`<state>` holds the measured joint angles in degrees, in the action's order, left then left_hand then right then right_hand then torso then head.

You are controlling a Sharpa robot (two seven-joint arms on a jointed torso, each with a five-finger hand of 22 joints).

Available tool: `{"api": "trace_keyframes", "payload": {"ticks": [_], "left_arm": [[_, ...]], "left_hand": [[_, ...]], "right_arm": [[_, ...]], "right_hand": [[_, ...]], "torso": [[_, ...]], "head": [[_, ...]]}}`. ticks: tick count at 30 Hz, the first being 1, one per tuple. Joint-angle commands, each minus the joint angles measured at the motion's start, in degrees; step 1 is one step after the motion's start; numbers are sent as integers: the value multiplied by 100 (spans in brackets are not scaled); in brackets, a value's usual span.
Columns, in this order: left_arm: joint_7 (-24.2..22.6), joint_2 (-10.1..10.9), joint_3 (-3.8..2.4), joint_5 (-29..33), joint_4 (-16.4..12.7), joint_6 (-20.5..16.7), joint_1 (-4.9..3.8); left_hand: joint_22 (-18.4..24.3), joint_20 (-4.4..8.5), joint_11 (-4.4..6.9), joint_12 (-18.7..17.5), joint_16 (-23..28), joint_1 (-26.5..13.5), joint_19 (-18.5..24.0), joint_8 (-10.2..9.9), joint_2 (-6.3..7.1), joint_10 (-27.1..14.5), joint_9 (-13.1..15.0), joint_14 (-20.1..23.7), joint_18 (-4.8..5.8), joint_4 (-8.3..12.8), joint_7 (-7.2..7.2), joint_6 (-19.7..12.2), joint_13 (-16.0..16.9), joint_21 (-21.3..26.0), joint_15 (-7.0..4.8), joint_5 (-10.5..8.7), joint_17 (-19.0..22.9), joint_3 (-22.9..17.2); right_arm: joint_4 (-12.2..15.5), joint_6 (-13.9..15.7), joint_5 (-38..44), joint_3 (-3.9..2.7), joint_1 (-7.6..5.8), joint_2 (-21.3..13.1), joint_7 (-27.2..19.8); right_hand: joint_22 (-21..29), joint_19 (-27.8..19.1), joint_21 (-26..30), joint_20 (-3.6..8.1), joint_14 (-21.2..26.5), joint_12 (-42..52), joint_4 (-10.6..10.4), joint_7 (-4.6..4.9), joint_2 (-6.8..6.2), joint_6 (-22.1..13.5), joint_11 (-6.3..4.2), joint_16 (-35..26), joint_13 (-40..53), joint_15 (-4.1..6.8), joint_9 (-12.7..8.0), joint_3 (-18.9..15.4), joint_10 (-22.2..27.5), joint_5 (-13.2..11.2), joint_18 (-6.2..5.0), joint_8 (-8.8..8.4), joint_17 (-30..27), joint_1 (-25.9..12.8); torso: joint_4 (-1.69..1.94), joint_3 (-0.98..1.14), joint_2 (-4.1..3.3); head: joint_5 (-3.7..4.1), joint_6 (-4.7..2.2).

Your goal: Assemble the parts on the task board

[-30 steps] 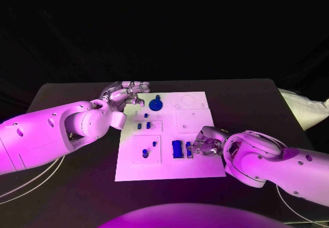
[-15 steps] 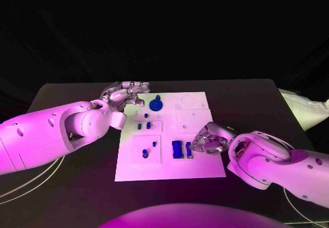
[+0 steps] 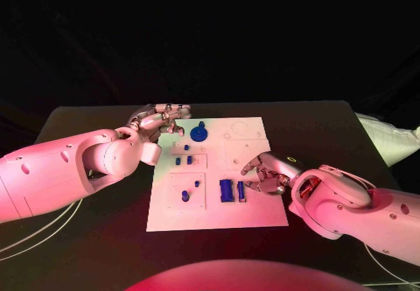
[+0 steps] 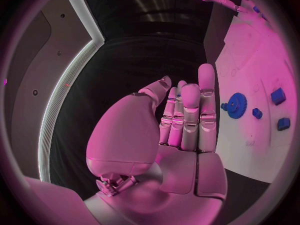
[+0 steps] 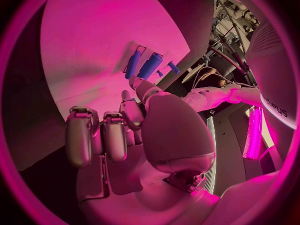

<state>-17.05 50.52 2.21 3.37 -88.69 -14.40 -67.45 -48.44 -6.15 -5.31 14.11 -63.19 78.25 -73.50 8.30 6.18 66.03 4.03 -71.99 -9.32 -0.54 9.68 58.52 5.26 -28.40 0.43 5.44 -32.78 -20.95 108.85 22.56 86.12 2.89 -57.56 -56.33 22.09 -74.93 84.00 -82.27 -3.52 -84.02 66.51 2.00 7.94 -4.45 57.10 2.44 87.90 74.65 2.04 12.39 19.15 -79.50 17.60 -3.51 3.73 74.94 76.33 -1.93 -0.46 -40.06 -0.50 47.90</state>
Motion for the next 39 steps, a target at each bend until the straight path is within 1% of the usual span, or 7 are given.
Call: {"api": "trace_keyframes", "payload": {"ticks": [1,5,11,27,32,35,39], "left_arm": [[-19,-10,-4,-15,-3,104,0],[-17,-9,-4,-15,-2,103,0],[-14,-7,-4,-18,-2,102,0],[-7,-10,-4,-47,14,96,0],[-4,-9,-4,-49,15,98,0],[-2,-9,-4,-50,14,98,0],[2,-7,-4,-50,15,98,0]], "left_hand": [[11,11,4,45,5,22,-4,37,-61,-61,-6,25,-106,16,12,-43,7,43,0,-12,8,33],[11,11,4,45,5,22,-4,37,-61,-61,-6,25,-106,16,12,-43,7,43,0,-12,8,33],[11,11,4,45,5,22,-4,37,-61,-61,-6,25,-106,16,12,-43,7,43,0,-12,8,33],[11,11,4,47,5,26,-4,38,-63,-63,-6,25,-107,18,12,-45,7,43,0,-11,8,32],[12,12,4,52,4,36,-4,40,-68,-68,-6,26,-107,22,12,-48,7,45,0,-10,9,31],[12,12,4,52,4,36,-4,40,-68,-68,-6,26,-107,22,12,-48,7,45,0,-10,9,31],[12,12,4,52,4,36,-4,40,-68,-68,-6,26,-107,22,12,-48,7,45,0,-10,9,31]], "right_arm": [[-27,-336,298,4,27,47,-205],[-58,-484,306,5,49,90,-168],[-86,-616,308,5,66,124,-126],[-100,-678,302,5,72,158,-77],[-139,-495,323,5,73,184,-61],[-183,-402,337,5,75,216,-57],[-236,-252,365,5,92,263,-77]], "right_hand": [[-209,91,-15,-34,-535,47,83,-24,28,152,-12,34,22,-7,-59,236,-9,264,62,19,1221,101],[-216,89,-20,-18,-535,66,151,-48,71,295,-28,35,29,10,-136,522,-18,470,63,19,1223,77],[-225,89,-27,-12,-536,91,194,-53,41,375,-29,36,38,12,-232,763,-33,540,65,4,1227,-56],[-233,90,-33,-14,-537,119,181,-60,-30,458,-32,39,48,12,-314,848,-53,496,66,11,1231,-256],[-230,88,-30,-24,-538,88,109,-42,-151,364,-14,42,22,-4,-407,737,-42,65,67,-25,1237,-471],[-222,82,-24,-50,-539,-182,36,5,-224,147,25,42,-166,-33,-514,610,80,-391,66,-32,1238,-598],[-198,70,-8,-82,-536,-342,-22,38,-293,-42,60,36,-291,-67,-629,412,148,-819,59,-29,1229,-653]], "torso": [[0,-3,-1],[-1,-5,-2],[0,-2,-5],[-3,-4,-1],[-2,-3,-2],[3,-3,-3],[5,-4,-2]], "head": [[-11,8],[-14,17],[-24,34],[-24,58],[-22,68],[-24,67],[-27,69]]}}
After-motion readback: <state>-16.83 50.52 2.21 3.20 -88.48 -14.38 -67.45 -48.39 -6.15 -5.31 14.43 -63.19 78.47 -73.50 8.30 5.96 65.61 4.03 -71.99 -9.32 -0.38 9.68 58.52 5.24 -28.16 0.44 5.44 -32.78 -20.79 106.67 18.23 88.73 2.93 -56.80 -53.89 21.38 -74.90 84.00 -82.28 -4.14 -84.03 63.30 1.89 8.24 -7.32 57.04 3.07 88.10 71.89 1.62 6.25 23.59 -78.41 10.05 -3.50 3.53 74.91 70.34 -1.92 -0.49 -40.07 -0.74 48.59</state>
